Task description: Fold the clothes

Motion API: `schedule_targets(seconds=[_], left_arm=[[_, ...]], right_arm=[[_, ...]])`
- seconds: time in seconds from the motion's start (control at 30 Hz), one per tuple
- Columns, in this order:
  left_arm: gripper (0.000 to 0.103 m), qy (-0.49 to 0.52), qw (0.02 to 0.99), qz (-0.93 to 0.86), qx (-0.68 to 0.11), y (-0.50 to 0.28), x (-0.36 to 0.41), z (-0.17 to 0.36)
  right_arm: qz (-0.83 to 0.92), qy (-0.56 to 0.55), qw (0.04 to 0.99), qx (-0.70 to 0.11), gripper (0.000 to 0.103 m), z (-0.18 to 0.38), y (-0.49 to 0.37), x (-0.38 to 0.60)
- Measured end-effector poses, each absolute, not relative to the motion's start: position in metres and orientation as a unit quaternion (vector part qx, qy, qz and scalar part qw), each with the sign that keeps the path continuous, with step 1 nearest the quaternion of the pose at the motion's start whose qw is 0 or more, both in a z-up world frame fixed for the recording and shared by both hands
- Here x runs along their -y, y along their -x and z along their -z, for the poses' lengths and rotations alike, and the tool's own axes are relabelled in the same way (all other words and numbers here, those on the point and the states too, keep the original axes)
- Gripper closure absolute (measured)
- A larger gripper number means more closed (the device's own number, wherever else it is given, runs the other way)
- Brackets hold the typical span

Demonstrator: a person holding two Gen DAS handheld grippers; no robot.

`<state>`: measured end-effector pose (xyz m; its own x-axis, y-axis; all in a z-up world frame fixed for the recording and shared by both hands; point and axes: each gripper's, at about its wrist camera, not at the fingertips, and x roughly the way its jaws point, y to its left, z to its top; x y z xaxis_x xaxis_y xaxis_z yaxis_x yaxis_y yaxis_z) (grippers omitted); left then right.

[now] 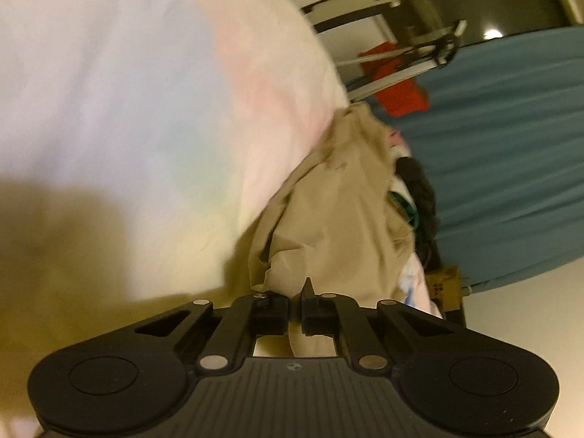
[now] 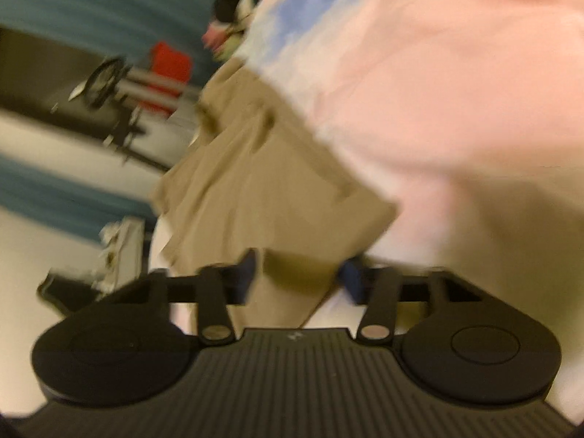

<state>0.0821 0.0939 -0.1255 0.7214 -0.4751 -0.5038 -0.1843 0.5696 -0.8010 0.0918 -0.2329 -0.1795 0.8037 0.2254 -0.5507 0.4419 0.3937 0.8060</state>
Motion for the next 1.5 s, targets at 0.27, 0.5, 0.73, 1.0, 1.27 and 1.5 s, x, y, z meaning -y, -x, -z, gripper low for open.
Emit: schedule_targets(seconds=[0.27, 0.5, 0.73, 1.0, 1.27, 1.5], left_arm=[[0.098, 0.466, 0.817, 0.123, -0.317, -0.074, -0.091, 0.095], [0.099, 0.417, 0.859, 0.154, -0.256, -0.018, -0.085, 0.047], [0.099, 0.415, 0.863, 0.181, -0.224, 0.093, -0.101, 0.006], [0.099, 0.391, 0.873, 0.182, -0.225, 0.16, -0.108, -0.007], [0.097, 0.377, 0.873, 0.143, -0.275, 0.031, -0.084, -0.009], [0.096, 0.33, 0.877, 0.096, -0.335, -0.09, -0.061, 0.039]], right_arm=[[0.064, -0.526, 0.808, -0.258, 0.094, 0.157, -0.084, 0.235], [0.027, -0.493, 0.849, -0.188, 0.095, 0.107, -0.057, 0.239], [0.014, -0.481, 0.865, -0.141, 0.095, 0.081, 0.056, 0.22], [0.032, -0.417, 0.9, -0.121, 0.095, 0.053, 0.131, 0.2], [0.05, -0.418, 0.894, -0.153, 0.094, 0.039, 0.018, 0.22], [0.099, -0.389, 0.89, -0.215, 0.094, 0.069, -0.105, 0.228]])
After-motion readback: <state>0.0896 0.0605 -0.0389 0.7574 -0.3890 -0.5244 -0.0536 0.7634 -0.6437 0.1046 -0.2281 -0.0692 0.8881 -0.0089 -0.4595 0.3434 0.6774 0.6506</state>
